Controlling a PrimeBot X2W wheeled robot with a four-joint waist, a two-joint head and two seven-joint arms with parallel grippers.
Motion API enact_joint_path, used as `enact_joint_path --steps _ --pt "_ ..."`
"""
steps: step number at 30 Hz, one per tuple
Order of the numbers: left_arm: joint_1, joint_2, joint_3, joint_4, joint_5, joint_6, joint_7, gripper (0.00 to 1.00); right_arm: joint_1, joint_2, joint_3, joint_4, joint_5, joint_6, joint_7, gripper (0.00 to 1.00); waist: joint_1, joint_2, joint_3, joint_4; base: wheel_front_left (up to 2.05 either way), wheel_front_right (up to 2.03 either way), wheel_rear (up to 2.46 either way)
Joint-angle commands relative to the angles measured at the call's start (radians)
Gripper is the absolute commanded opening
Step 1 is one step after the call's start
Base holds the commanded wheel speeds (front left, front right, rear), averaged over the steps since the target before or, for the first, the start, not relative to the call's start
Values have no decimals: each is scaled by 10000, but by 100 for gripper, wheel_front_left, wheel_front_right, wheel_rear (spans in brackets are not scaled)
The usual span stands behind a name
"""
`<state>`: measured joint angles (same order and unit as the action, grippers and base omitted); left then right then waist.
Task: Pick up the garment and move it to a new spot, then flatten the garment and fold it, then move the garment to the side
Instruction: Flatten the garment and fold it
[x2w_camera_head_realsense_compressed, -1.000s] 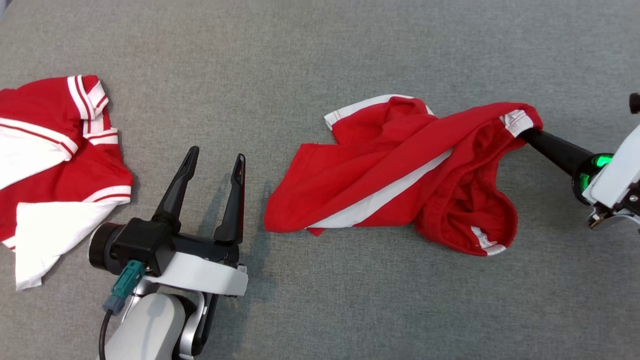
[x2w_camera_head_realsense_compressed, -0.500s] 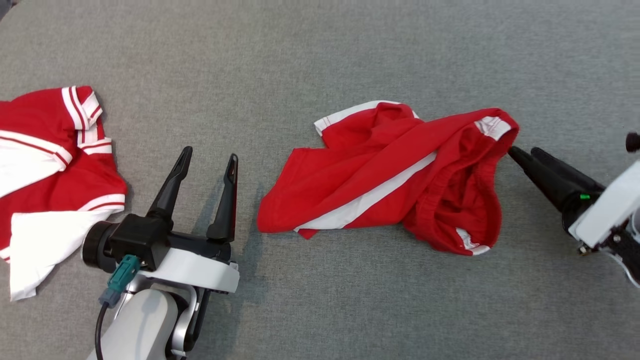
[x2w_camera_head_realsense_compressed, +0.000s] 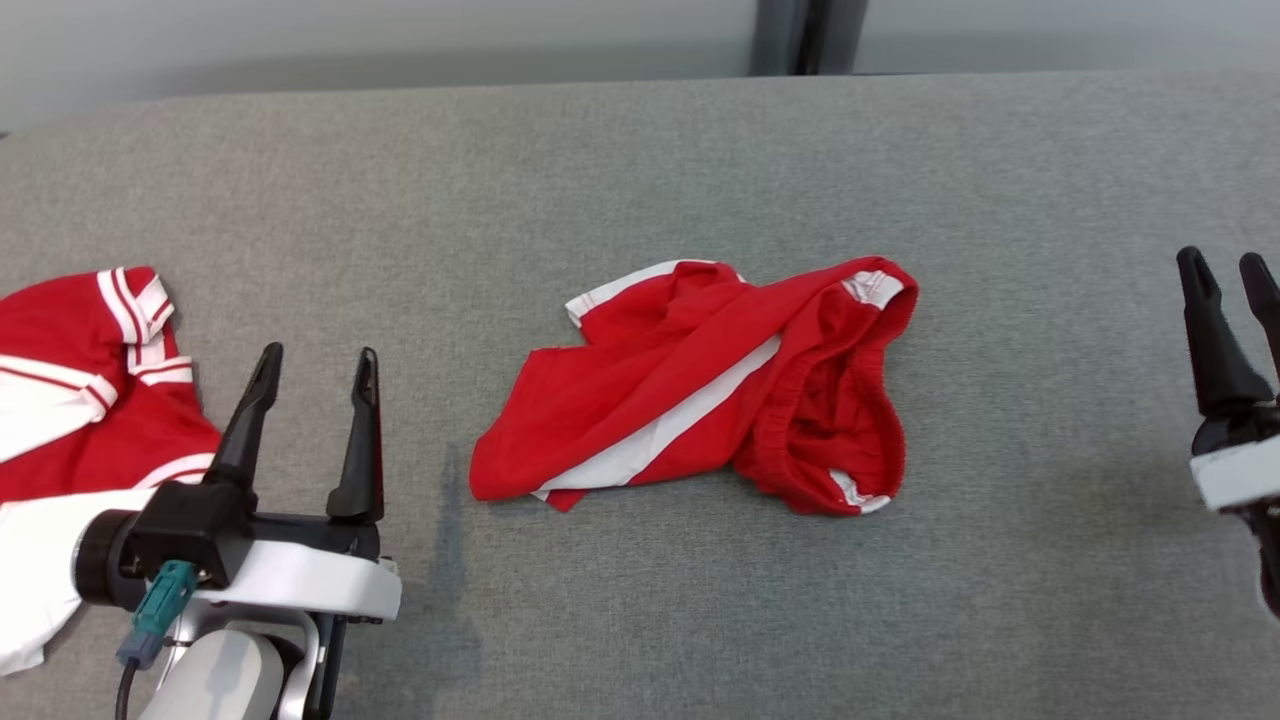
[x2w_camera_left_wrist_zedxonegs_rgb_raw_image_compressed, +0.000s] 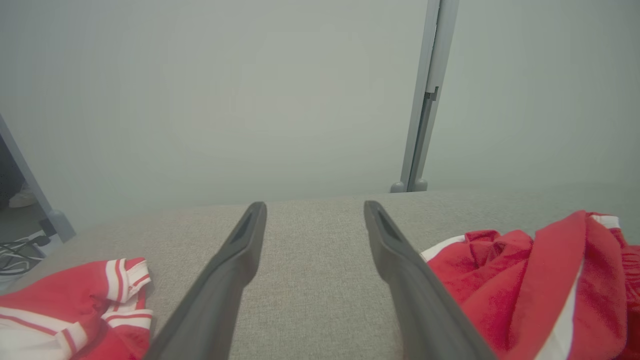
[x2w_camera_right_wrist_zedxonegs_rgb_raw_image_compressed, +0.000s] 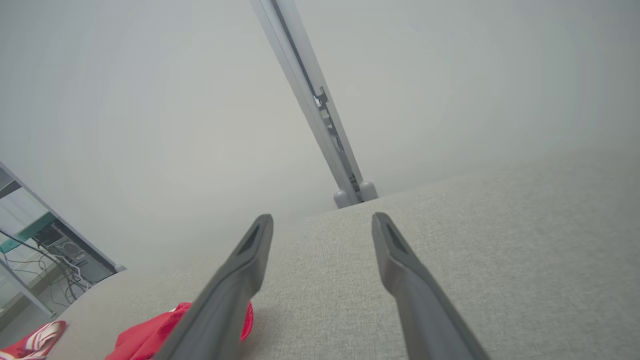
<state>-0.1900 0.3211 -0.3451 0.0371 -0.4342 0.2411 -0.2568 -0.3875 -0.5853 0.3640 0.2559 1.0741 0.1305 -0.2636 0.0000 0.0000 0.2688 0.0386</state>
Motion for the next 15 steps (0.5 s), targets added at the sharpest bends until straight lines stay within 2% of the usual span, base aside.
enact_joint_path --steps 1,3,6,10,15 --pt "105 115 82 -103 -39 96 -19 100 406 379 -531 -169 -785 7 -11 100 0 0 -229 -207 0 0 0" --pt "258 204 133 -209 -27 181 35 100 843 1062 -1549 -618 -2096 5 -13 100 0 0 -374 -282 0 0 0" --pt "439 330 168 -375 -9 274 107 100 1611 1928 -2389 -1221 -3778 5 -13 100 0 0 -602 -335 0 0 0" --pt "726 419 147 -551 35 411 228 100 2412 2638 -2856 -1753 -5377 5 103 100 0 0 -851 -342 0 0 0" --pt "1103 459 49 -715 88 584 326 100 3203 3378 -3317 -2326 -6666 5 621 100 0 0 -1094 -269 0 0 0"
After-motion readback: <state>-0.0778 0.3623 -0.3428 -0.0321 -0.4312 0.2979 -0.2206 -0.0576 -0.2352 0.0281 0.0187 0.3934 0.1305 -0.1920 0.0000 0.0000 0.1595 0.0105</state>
